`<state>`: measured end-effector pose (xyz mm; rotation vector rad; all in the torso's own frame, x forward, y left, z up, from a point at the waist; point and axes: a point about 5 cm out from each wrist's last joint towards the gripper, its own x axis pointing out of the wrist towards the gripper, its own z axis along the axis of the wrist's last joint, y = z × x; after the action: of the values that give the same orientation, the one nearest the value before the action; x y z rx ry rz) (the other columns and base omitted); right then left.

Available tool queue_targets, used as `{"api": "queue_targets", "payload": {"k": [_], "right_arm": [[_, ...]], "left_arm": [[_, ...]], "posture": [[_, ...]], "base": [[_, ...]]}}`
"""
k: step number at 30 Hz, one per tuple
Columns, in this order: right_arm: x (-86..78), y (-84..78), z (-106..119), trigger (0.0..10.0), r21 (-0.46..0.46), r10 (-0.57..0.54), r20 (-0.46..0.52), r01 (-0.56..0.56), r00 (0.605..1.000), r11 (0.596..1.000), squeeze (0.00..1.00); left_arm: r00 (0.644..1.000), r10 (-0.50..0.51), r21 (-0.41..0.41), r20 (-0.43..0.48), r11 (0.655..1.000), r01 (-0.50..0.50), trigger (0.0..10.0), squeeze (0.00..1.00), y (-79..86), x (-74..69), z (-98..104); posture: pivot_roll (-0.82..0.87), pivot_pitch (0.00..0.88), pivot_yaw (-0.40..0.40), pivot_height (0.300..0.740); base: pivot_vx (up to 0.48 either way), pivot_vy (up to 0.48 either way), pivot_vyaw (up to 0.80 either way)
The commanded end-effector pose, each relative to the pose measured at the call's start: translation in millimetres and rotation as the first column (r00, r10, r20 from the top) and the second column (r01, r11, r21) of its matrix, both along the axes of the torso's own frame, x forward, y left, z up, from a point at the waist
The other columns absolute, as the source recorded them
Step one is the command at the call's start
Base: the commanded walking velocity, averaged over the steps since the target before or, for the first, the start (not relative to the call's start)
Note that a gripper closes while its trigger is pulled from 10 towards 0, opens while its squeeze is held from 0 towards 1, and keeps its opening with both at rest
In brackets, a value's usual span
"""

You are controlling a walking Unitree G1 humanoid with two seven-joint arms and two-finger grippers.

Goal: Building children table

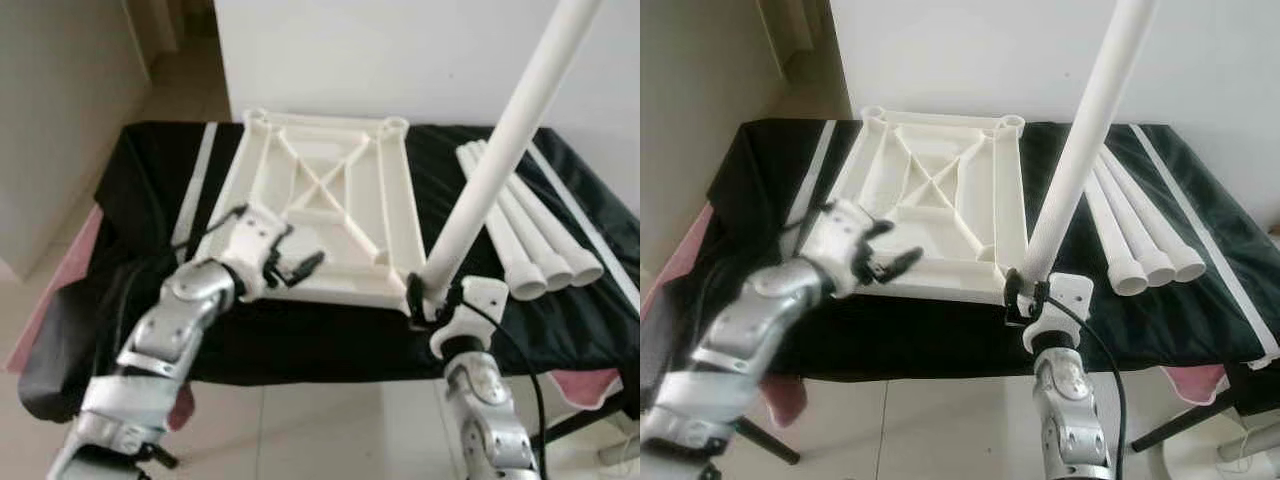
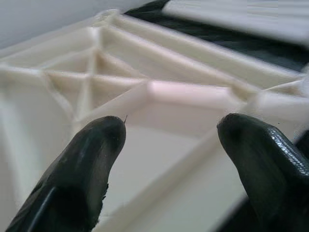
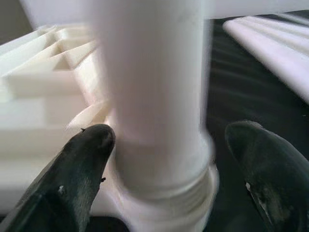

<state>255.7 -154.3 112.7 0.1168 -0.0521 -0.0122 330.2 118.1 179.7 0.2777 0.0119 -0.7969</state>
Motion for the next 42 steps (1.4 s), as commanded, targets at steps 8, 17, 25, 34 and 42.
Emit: {"api": "queue_targets", "payload": {"k": [8, 17, 25, 34, 42], "right_arm": [[-21.9, 18.6, -1.9, 10.0, 0.010, 0.210, 0.014, -0.210, 0.978, 0.978, 0.00], [-34.6, 13.2, -2.7, 10.0, -0.015, 0.264, 0.006, -0.263, 0.965, 0.965, 0.00], [-42.8, 6.8, -3.4, 10.0, -0.014, 0.274, -0.005, -0.274, 0.962, 0.962, 0.00], [-62.8, 3.8, -6.1, 10.0, -0.014, 0.376, -0.049, -0.377, 0.925, 0.926, 0.00], [-66.1, 14.2, -4.4, 10.0, 0.018, 0.457, -0.042, -0.457, 0.888, 0.889, 0.00]], "left_arm": [[0.983, 0.181, 0.142, 0.030, 0.973, -0.184, 10.0, 0.00, 26.3, 39.1, 2.4], [0.922, 0.385, 0.335, 0.043, 0.864, -0.377, 10.0, 0.00, 62.5, 59.3, -8.9], [0.892, 0.443, 0.374, 0.089, 0.815, -0.443, 10.0, 0.00, 77.6, 65.9, -5.1], [0.859, 0.486, 0.445, 0.160, 0.742, -0.502, 10.0, 0.00, 102.9, 68.8, 5.0], [0.846, 0.489, 0.512, 0.213, 0.682, -0.523, 10.0, 0.00, 117.4, 66.7, 5.1]], "posture": [[-0.05, 0.023, 0.004, 0.740], [-0.07, 0.019, 0.015, 0.740], [-0.08, 0.020, 0.023, 0.740], [-0.10, 0.021, 0.036, 0.740], [-0.09, 0.017, 0.036, 0.740]], "base": [[0.000, 0.000, 0.00], [0.000, 0.000, 0.00], [0.000, 0.000, 0.00], [0.000, 0.000, 0.00], [0.000, 0.000, 0.00]]}}
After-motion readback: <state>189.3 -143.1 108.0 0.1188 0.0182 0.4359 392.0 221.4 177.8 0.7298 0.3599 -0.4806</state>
